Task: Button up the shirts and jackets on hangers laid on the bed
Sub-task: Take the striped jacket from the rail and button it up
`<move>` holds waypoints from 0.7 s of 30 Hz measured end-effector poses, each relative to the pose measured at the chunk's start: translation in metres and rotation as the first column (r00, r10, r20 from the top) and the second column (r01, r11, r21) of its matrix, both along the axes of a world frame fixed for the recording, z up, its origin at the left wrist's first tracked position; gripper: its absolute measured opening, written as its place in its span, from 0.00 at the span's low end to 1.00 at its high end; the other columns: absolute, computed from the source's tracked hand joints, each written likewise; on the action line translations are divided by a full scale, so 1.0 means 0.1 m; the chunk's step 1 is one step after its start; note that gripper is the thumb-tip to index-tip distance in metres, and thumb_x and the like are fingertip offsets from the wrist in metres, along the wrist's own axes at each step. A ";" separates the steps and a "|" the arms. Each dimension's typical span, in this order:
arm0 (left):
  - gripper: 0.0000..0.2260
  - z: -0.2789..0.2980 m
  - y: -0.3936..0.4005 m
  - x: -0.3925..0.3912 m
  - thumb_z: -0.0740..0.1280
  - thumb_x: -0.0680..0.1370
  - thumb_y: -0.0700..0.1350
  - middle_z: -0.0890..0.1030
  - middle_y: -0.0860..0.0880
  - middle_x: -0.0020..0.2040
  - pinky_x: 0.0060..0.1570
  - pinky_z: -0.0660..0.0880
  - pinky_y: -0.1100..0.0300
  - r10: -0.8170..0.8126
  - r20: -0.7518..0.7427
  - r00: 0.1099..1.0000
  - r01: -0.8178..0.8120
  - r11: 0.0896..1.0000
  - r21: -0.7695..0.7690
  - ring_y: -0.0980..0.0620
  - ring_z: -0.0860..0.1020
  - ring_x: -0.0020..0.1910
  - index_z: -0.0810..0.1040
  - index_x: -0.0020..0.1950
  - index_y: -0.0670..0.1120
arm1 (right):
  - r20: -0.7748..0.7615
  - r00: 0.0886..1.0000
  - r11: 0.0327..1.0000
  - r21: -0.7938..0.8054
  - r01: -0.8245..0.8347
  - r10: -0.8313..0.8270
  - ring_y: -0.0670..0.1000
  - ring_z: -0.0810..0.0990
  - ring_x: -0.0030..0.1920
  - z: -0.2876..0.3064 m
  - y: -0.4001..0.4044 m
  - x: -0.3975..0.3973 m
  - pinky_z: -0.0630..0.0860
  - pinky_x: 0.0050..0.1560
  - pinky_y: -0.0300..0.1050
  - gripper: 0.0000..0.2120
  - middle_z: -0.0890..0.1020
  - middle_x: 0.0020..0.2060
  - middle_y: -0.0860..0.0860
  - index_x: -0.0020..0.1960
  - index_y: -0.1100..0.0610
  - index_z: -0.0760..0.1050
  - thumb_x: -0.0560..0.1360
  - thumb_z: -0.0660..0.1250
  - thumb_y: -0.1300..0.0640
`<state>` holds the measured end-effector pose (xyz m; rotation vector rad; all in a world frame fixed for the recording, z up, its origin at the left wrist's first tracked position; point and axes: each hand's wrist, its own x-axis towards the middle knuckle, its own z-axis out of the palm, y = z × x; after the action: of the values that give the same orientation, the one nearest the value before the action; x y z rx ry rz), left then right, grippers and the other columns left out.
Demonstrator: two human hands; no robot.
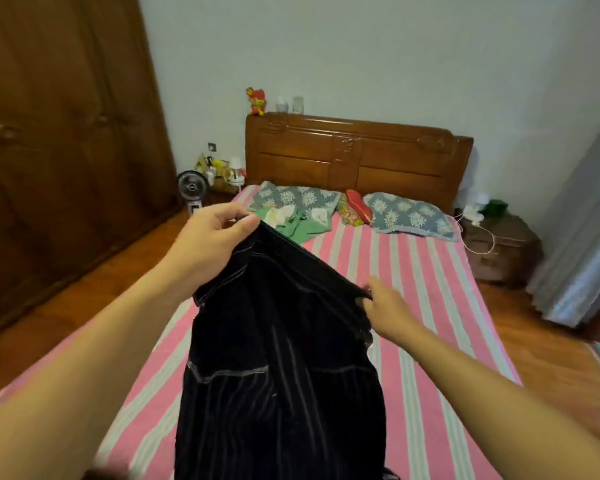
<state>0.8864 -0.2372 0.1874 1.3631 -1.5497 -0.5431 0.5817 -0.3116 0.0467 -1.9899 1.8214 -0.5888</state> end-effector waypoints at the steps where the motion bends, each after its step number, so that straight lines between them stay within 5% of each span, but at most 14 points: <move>1: 0.11 0.01 0.05 0.13 0.69 0.81 0.51 0.83 0.46 0.38 0.44 0.76 0.49 0.098 0.053 0.994 -0.098 0.995 -0.003 0.46 0.81 0.39 0.83 0.43 0.48 | 0.058 0.998 1.000 -0.004 -0.005 0.006 0.59 0.76 0.40 0.01 0.00 0.08 0.66 0.34 0.49 0.08 0.77 0.36 0.50 0.42 0.51 0.70 0.81 0.63 0.57; 4: 0.12 0.04 0.25 0.54 0.68 0.81 0.51 0.84 0.44 0.41 0.45 0.77 0.47 0.462 0.002 0.887 -0.462 0.887 0.017 0.43 0.82 0.46 0.83 0.42 0.46 | 0.238 0.959 0.985 -0.113 -0.131 0.155 0.52 0.77 0.35 0.52 -0.02 0.38 0.67 0.32 0.45 0.15 0.75 0.31 0.44 0.37 0.48 0.72 0.82 0.63 0.58; 6: 0.14 0.19 0.41 0.76 0.68 0.82 0.51 0.83 0.42 0.43 0.44 0.76 0.48 0.621 -0.123 0.774 -0.615 0.784 0.083 0.42 0.82 0.47 0.82 0.41 0.45 | 0.515 0.807 0.957 -0.133 -0.257 0.288 0.45 0.75 0.30 1.09 0.08 0.61 0.70 0.32 0.41 0.14 0.77 0.29 0.46 0.38 0.54 0.77 0.82 0.64 0.60; 9: 0.15 0.63 0.67 1.04 0.70 0.80 0.52 0.82 0.46 0.40 0.45 0.76 0.49 0.715 -0.183 0.675 -0.718 0.693 0.058 0.44 0.81 0.44 0.82 0.39 0.45 | 0.827 0.461 0.905 -0.127 -0.407 0.323 0.52 0.80 0.35 1.89 0.30 0.84 0.78 0.35 0.44 0.11 0.81 0.36 0.56 0.47 0.65 0.80 0.81 0.66 0.58; 13: 0.10 1.44 0.85 1.25 0.72 0.79 0.50 0.84 0.46 0.44 0.41 0.80 0.53 0.692 -0.275 0.668 -0.708 0.704 0.051 0.46 0.82 0.43 0.83 0.43 0.45 | 0.929 0.270 0.870 -0.096 -0.484 0.253 0.52 0.80 0.29 2.55 0.46 1.02 0.79 0.31 0.43 0.10 0.82 0.33 0.56 0.43 0.60 0.79 0.81 0.65 0.58; 17: 0.08 1.96 0.61 1.27 0.69 0.80 0.41 0.83 0.40 0.49 0.38 0.82 0.51 0.650 -0.348 0.675 -0.656 0.745 0.118 0.43 0.84 0.44 0.79 0.56 0.39 | 0.936 0.284 0.931 -0.100 -0.350 0.207 0.47 0.75 0.23 2.77 0.25 1.28 0.69 0.20 0.36 0.07 0.78 0.35 0.57 0.46 0.63 0.77 0.81 0.66 0.61; 21: 0.04 1.82 0.10 1.12 0.59 0.83 0.32 0.78 0.38 0.47 0.31 0.83 0.51 0.591 -0.378 0.712 -0.526 0.807 0.269 0.43 0.82 0.43 0.72 0.52 0.37 | 0.911 0.403 0.985 -0.015 -0.171 0.084 0.48 0.73 0.29 2.46 -0.23 1.37 0.68 0.21 0.35 0.05 0.81 0.41 0.56 0.51 0.62 0.81 0.79 0.67 0.65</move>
<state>0.9985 -0.2271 0.3689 1.5922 -0.6703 -0.5347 0.7186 -0.3349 0.2924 -1.2308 0.9316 -1.2232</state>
